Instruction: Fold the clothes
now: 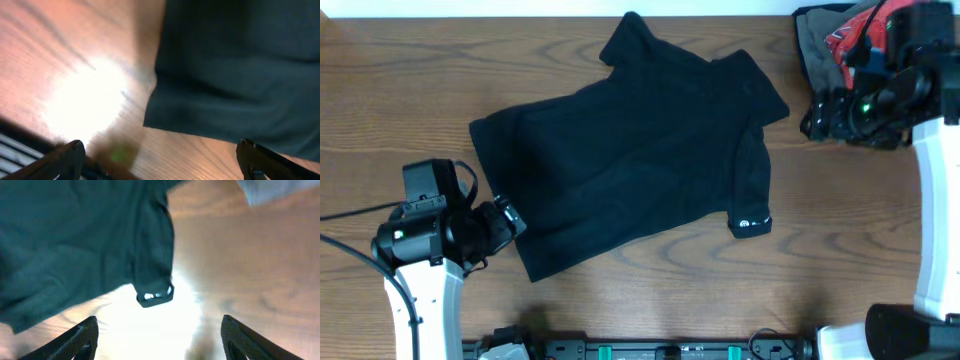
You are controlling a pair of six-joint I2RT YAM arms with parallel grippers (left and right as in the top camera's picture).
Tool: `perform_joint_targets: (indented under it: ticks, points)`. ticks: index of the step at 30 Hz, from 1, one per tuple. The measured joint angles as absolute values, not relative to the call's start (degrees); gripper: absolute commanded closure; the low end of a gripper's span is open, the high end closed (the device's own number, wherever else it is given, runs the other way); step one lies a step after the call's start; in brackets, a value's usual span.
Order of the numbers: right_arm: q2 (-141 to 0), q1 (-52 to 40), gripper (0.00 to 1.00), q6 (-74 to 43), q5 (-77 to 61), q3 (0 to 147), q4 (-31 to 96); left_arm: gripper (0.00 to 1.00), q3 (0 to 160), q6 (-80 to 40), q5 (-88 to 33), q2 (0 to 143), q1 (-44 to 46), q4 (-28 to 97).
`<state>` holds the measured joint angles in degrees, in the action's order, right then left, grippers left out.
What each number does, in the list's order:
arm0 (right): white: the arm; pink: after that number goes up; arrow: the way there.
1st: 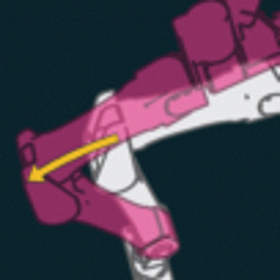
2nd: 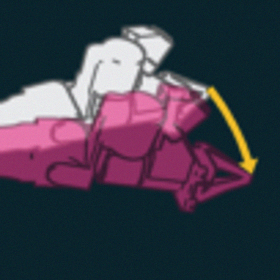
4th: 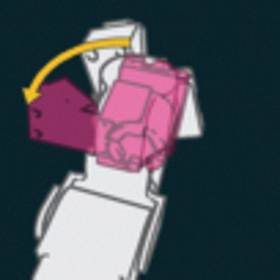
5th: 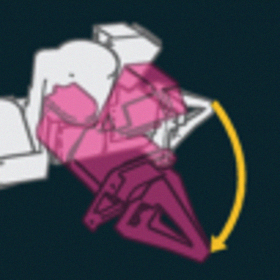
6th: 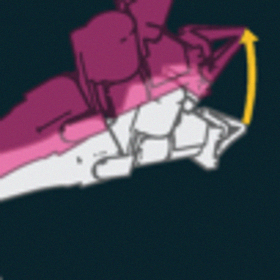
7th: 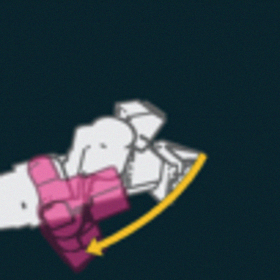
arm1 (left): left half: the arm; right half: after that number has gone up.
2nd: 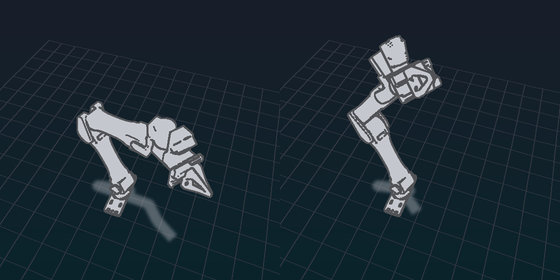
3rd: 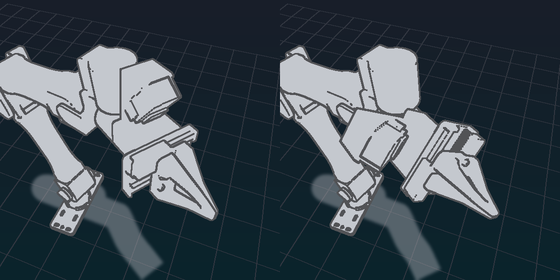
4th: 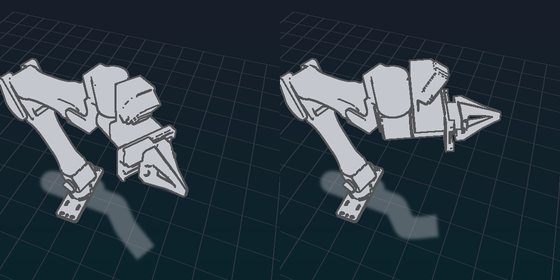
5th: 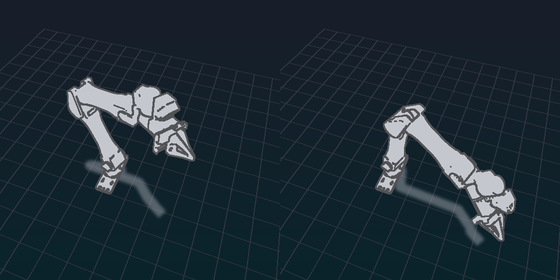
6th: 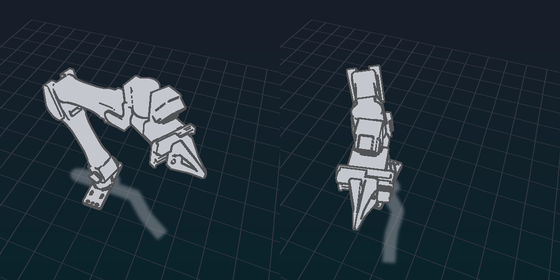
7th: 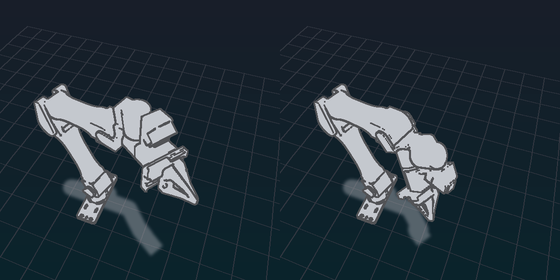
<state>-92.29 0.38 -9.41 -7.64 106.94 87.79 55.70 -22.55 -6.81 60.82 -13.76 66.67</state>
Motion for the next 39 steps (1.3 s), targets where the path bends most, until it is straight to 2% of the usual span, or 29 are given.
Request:
perform_joint_targets:
  ticks: [3, 7, 11, 19, 23, 32, 35, 39]
  points:
    - [-90.9, -1.2, 0.28, -14.0, -5.5, 99.9, 84.6, 0.02, 53.1, -26.3, -6.0, 60.8, -13.8, 66.4]
    - [-90.6, -3.5, 0.29, -19.0, -4.4, 89.3, 77.9, 0.16, 47.0, -33.1, -5.6, 60.9, -13.8, 63.8]
    - [-90.7, -5.1, 0.29, -21.8, -4.6, 81.5, 72.4, 0.16, 40.4, -41.0, -6.0, 61.0, -13.8, 60.7]
    - [-90.7, -5.5, 0.30, -23.9, -4.7, 77.6, 69.3, 0.16, 28.8, -56.7, -12.8, 61.0, -13.8, 47.9]
    - [-90.7, -5.6, 0.31, -24.9, -4.7, 77.1, 69.0, 0.20, 24.0, -59.6, -16.4, 61.1, -13.8, 40.6]
    - [-90.7, -5.9, 0.31, -26.2, -4.7, 77.1, 68.5, 0.22, 23.9, -61.6, -18.5, 64.4, -11.0, 35.7]
    - [-90.7, -6.9, 0.32, -26.5, -4.6, 77.1, 68.3, 0.33, 25.1, -61.9, -19.0, 67.7, -8.5, 31.9]
    - [-90.7, -7.5, 0.34, -26.6, -4.7, 77.1, 68.3, 0.57, 26.9, -61.8, -19.8, 72.3, -6.8, 28.3]
